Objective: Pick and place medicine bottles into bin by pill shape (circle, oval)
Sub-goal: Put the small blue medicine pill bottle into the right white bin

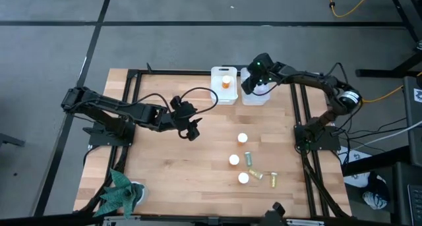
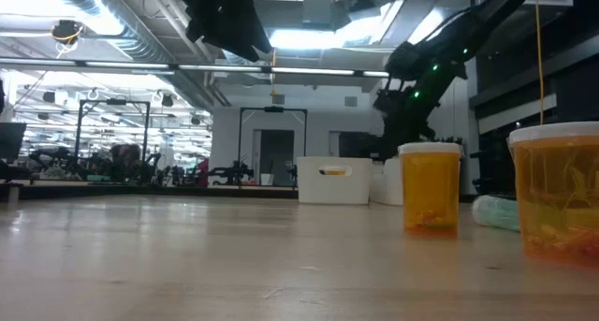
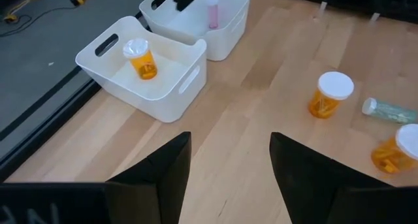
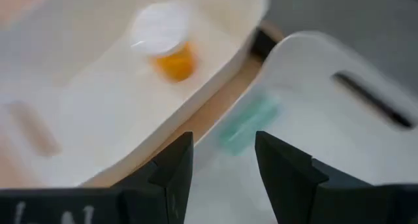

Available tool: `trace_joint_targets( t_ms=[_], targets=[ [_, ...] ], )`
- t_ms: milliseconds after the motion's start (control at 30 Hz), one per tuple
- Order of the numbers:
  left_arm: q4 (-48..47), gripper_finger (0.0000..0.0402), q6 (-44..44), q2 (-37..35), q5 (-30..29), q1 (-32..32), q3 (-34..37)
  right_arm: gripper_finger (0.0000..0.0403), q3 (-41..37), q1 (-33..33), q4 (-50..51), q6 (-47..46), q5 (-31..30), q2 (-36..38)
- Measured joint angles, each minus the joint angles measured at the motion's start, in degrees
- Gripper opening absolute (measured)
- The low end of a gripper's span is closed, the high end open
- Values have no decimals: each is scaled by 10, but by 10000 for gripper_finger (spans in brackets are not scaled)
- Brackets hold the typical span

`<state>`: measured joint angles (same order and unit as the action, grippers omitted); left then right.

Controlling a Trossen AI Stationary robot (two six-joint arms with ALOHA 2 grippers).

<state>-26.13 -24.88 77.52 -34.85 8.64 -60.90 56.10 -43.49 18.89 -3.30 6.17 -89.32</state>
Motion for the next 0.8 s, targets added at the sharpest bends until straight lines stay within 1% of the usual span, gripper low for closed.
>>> trace_joint_targets(
  t_ms=[100,167,267,367,467,600,700,800],
  targets=[
    [0,199,0,0,0,0,0,167,0,13,53,-11,63,37],
    [0,199,0,0,0,0,0,167,-4,38,82,-12,86,67],
    [0,199,0,0,0,0,0,167,-26,100,106,-30,89,116],
    [0,199,0,0,0,0,0,167,-54,185,114,-58,88,171],
    [0,199,0,0,0,0,0,168,-82,281,129,-103,74,222],
    [0,199,0,0,0,0,0,167,-105,408,163,-187,16,271],
    [0,199,0,0,0,0,0,168,-121,489,185,-240,-8,287],
    [0,199,0,0,0,0,0,168,-133,554,197,-292,-35,285]
  ],
)
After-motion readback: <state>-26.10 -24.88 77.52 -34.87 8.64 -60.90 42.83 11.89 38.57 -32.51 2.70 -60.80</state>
